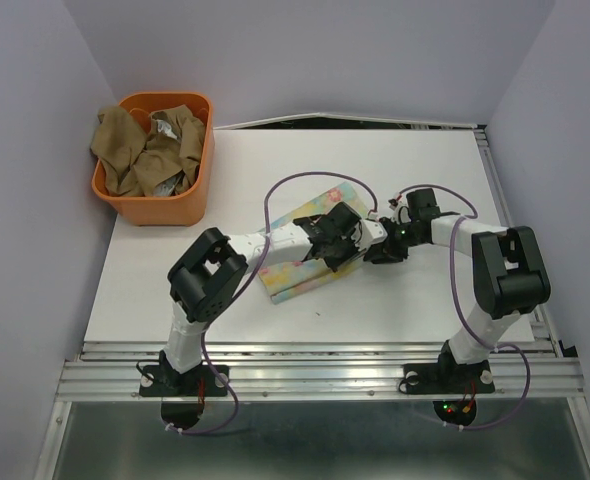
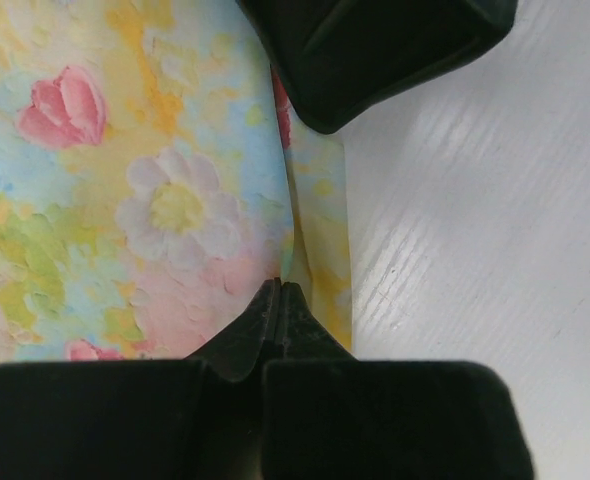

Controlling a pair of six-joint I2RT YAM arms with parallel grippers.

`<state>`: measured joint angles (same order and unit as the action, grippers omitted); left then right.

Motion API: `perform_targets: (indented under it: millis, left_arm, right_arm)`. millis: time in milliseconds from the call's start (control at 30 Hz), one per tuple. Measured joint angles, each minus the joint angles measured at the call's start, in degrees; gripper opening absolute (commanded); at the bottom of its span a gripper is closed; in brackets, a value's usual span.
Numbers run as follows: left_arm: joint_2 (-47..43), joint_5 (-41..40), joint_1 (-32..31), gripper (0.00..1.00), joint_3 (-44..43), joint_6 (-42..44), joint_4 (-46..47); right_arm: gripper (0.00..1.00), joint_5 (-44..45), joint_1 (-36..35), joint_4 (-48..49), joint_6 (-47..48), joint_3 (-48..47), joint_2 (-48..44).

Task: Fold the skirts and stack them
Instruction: Fold the skirt

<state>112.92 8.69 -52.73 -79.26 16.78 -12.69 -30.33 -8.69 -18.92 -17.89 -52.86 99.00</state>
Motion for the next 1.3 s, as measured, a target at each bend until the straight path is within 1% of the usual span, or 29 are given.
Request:
perform_targets:
  millis: [67,133,167,200,267,300,400,600,633,667,733,767,800,900,933,967,1000,1033,1067,1133,1167,1267,1300]
  left_arm:
    - [-0.07,0.0,-0.2,0.0,-0.61,-0.48,-0.37]
    - [-0.07,0.2,-0.2,0.0,-1.09,-0.79,-0.7]
    - [-0.07,0.37,-0.2,0.0,-1.33,-0.87,-0.96]
    - [-0.07,0.81,-0.15,0.0,-1.46,-0.96,-1.14]
    - [-0.07,1.53,-0.15,0.0,-1.46,-1.09,-1.27]
    - [-0.04,2.1,-0.15,0.0,-1.46,-1.18,-1.38]
    - [0.37,3.65,-0.17,0.0,-1.46,-1.4,-1.2]
    - [1.77,5.9,-0.17,0.0,-0.85,-1.9,0.11]
    - [1.79,6.21,-0.17,0.0,-0.68,-1.99,0.22]
    - [1.79,6.32,-0.17,0.0,-0.66,-2.01,0.28]
    - [1.79,6.49,-0.17,0.0,-0.66,-2.21,0.79]
    - [1.79,6.6,-0.17,0.0,-0.66,-2.27,0.92]
    - [1.79,6.8,-0.17,0.0,-0.66,-2.36,1.09]
    - [1.79,7.06,-0.17,0.08,-0.66,-2.54,1.38]
    - [1.79,7.19,-0.17,0.13,-0.66,-2.67,1.42]
    - [1.79,7.3,-0.17,0.22,-0.63,-2.84,1.64]
    - [1.79,7.32,-0.17,0.26,-0.63,-2.99,2.01]
    - [1.73,7.3,-0.17,0.29,-0.57,-3.15,2.45]
    - [1.25,7.37,-0.17,0.36,-0.11,-3.32,2.86]
    - [-0.39,7.37,-0.2,0.41,1.2,-3.23,2.6]
    - [-1.9,7.37,-0.2,0.45,2.21,-3.13,2.51]
    - [-8.79,6.97,-0.15,0.49,5.27,-2.03,1.36]
    - [-12.11,6.95,-0.02,0.51,6.19,-1.22,0.48]
  right_arm:
    - [0.43,-0.17,0.0,0.04,-0.09,0.0,0.04]
    - [0.48,-0.35,0.0,0.07,-0.15,0.0,0.04]
    - [0.52,-0.59,0.07,0.09,-0.31,-0.02,0.04]
    - [0.6,-0.96,0.11,0.09,-0.42,-0.07,0.07]
    - [0.68,-2.36,0.35,0.09,-1.11,-0.31,0.22]
    - [0.7,-2.8,0.68,0.13,-1.25,-0.44,0.24]
    - [0.74,-6.36,1.75,0.13,-1.9,-0.55,0.44]
    - [0.73,-8.17,2.38,0.39,-3.48,-0.11,0.46]
    - [0.7,-8.24,2.38,0.39,-3.74,-0.09,0.5]
    - [0.7,-8.28,2.38,0.5,-4.0,-0.09,0.74]
    - [0.61,-9.2,2.43,0.76,-4.46,-0.22,1.73]
    - [0.55,-10.1,2.51,0.9,-4.72,-0.42,2.51]
    - [0.42,-10.6,2.54,0.96,-5.09,-0.92,3.43]
    - [0.23,-11.02,2.69,0.9,-5.29,-2.47,6.38]
    - [0.14,-10.64,2.69,0.63,-5.53,-3.08,7.37]
    - [0.1,-10.34,2.71,0.11,-5.44,-3.8,8.2]
    - [0.07,-9.6,2.71,-0.31,-5.4,-4.37,8.55]
    - [0.01,-8.94,2.71,-0.85,-5.2,-5.14,9.05]
    - [0.01,-8.24,2.69,-1.31,-4.59,-5.92,9.33]
    - [0.01,-6.21,2.56,-2.6,-2.58,-9.31,10.73]
    - [0.01,-4.79,2.56,-3.3,-0.96,-11.63,11.8]
    - [0.01,-0.92,2.58,-4.48,3.45,-19.06,15.21]
    - [0.01,1.29,2.58,-4.96,6.21,-22.64,16.9]
